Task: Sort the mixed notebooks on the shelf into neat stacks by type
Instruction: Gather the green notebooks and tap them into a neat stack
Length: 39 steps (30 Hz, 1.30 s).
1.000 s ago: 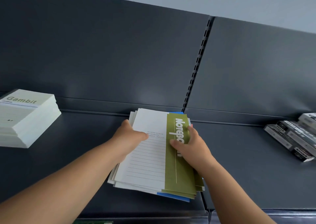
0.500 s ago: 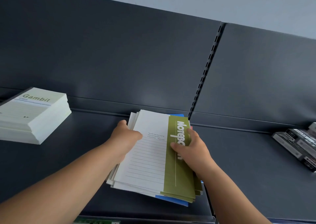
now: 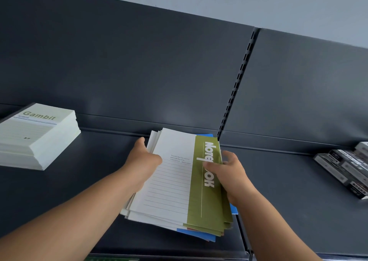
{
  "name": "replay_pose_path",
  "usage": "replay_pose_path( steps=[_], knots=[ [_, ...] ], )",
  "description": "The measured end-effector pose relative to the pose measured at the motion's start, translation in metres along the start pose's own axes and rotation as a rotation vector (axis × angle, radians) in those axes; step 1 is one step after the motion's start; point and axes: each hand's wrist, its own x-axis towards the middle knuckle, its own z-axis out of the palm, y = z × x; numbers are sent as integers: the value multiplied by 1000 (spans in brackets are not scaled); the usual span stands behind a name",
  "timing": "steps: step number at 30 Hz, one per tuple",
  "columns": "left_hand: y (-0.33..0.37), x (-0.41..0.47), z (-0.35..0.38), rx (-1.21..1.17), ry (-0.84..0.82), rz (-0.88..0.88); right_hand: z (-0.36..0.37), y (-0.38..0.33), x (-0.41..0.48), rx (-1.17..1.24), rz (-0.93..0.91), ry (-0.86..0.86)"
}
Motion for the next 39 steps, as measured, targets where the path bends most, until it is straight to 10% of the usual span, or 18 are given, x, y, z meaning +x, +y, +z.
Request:
replay_pose_path(
  steps=[39],
  knots=[
    [0,-8,-13,-51,-49,-128,2,0,5,173,97,-88]
  ],
)
